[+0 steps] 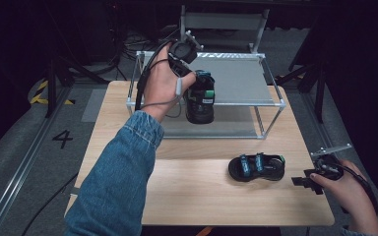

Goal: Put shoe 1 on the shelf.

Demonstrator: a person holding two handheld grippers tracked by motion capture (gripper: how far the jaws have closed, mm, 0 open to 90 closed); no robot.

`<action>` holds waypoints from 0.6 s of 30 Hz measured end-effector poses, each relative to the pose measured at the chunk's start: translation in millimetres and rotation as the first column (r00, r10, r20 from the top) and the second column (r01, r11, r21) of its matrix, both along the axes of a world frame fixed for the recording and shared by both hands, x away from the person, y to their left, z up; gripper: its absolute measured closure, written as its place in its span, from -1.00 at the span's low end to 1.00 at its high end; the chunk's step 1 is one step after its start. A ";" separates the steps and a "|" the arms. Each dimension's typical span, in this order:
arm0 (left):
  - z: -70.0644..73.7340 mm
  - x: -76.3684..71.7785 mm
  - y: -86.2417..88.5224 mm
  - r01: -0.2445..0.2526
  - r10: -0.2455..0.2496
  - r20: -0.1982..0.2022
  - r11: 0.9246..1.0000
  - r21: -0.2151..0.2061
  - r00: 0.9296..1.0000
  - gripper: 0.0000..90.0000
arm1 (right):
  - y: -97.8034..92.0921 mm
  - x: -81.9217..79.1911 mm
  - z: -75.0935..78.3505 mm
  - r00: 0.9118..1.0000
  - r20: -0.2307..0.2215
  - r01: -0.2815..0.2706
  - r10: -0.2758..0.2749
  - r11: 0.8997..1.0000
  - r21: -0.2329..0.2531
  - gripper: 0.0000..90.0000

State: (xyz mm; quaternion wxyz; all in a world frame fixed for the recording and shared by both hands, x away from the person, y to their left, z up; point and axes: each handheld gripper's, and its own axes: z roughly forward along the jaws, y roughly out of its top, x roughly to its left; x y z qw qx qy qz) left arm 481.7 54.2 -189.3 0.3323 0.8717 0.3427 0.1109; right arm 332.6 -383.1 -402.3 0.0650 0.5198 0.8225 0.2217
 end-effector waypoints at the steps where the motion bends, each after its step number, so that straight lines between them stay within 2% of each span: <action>1: -2.1 7.5 0.7 -0.004 0.004 -0.004 1.000 -0.023 1.000 0.57 | -0.4 -0.1 -0.1 1.000 -0.001 0.000 0.000 1.000 0.001 -0.23; 12: -15.1 36.1 -0.3 -0.019 0.018 -0.014 0.999 -0.037 1.000 0.57 | -5.0 -3.0 -1.8 1.000 -0.008 0.010 -0.010 1.000 0.004 -0.23; 15: -17.8 43.9 -1.8 -0.012 0.011 -0.015 0.999 -0.048 1.000 0.57 | -6.6 -5.5 -3.0 1.000 -0.013 0.023 -0.023 1.000 0.008 -0.23; 18: -21.4 50.4 -4.4 0.016 -0.017 -0.015 0.999 -0.039 1.000 0.57 | -9.4 -8.1 -3.9 1.000 -0.014 0.026 -0.026 1.000 -0.001 -0.23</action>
